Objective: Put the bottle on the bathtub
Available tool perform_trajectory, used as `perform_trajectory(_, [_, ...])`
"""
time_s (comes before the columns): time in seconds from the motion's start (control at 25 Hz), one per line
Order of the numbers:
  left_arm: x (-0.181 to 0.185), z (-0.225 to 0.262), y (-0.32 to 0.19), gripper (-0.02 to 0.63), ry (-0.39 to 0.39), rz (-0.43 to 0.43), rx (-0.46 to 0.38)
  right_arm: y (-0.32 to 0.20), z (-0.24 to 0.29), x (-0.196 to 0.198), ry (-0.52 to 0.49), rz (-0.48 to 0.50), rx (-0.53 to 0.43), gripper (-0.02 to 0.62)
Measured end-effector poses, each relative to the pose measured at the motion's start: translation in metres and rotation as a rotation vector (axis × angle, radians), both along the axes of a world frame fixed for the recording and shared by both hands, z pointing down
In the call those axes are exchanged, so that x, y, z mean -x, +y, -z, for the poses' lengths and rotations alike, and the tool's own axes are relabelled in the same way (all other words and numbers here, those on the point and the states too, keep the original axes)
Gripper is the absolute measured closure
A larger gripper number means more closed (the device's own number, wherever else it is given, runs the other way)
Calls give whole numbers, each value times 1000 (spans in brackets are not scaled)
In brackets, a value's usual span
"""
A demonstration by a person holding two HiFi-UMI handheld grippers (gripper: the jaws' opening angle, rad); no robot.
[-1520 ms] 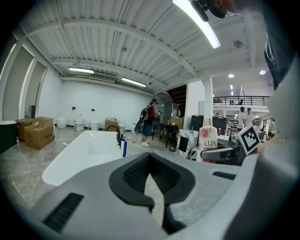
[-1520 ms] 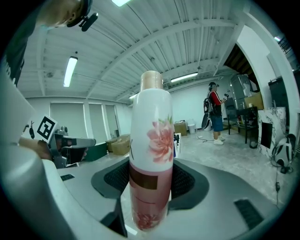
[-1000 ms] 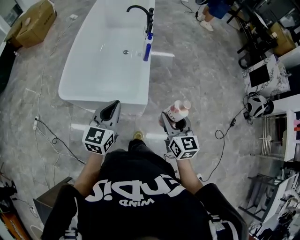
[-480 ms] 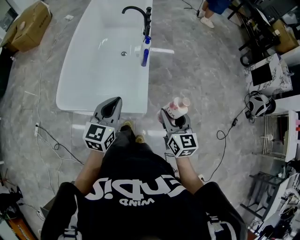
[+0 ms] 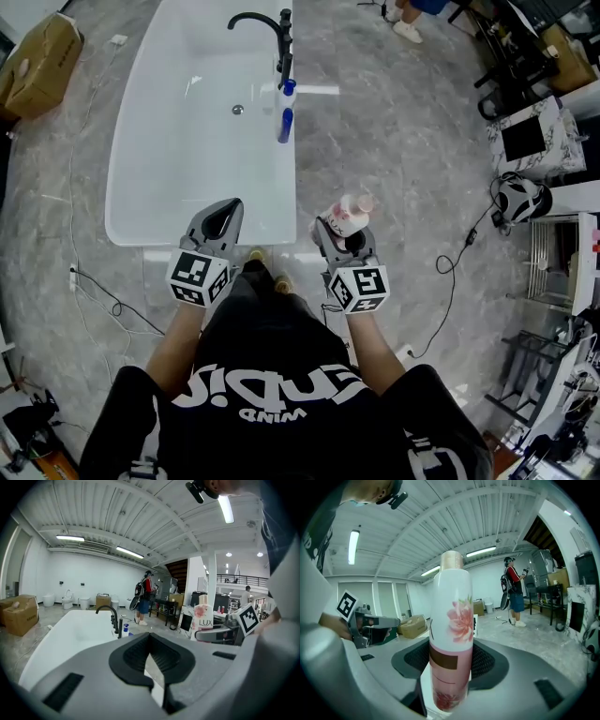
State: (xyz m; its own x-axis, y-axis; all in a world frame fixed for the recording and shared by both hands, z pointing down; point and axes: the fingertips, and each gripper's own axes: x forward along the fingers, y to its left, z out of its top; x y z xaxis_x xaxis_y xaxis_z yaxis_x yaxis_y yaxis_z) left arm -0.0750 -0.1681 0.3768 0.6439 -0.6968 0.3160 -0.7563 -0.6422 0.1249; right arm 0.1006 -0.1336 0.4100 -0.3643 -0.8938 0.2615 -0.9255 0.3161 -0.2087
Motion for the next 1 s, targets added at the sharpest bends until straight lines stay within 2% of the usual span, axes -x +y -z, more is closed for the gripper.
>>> perform_trajectory(0.4, [-14,-62,-65,598,0,-57,47,-74,-53,9,28,-13,37,345])
perform_trajectory(0.64, [-18,-103,-112,598,16,-82,55,-125,-87,20,42,-15,18,345])
perform_trajectory(1.0, [-22,-183,-150,598,15,-118,88,-181,-152,31,57,-24,-1,347])
